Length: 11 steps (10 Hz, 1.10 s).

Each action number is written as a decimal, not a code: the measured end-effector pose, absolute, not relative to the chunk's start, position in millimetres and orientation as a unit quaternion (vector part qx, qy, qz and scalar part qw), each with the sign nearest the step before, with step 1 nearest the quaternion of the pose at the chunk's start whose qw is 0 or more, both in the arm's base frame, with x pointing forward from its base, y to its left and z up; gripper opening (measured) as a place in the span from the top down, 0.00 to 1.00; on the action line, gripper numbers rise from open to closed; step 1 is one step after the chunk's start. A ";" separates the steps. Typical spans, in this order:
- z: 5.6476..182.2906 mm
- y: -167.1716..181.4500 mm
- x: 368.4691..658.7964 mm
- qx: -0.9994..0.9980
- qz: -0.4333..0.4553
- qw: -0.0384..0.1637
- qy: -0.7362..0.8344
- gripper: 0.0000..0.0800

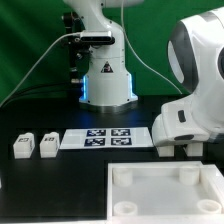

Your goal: Assemble one leg

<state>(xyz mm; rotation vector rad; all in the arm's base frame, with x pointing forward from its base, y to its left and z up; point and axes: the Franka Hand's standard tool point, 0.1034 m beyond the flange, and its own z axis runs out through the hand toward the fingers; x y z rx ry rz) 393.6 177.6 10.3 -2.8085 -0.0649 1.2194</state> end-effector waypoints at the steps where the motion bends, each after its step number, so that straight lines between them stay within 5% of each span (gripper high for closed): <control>1: 10.4 177.6 393.6 -0.916 0.398 0.040 -0.021 0.50; 2: 10.4 177.6 393.6 -0.916 0.398 0.040 -0.021 0.64; 10: 11.5 176.6 394.7 -0.916 0.398 0.041 -0.025 0.64; 11: 25.8 170.4 409.0 -0.917 0.394 0.049 -0.039 0.64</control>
Offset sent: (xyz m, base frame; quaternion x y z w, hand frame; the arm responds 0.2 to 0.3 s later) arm 0.0000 0.0000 0.0000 0.0000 0.0000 0.0000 1.0000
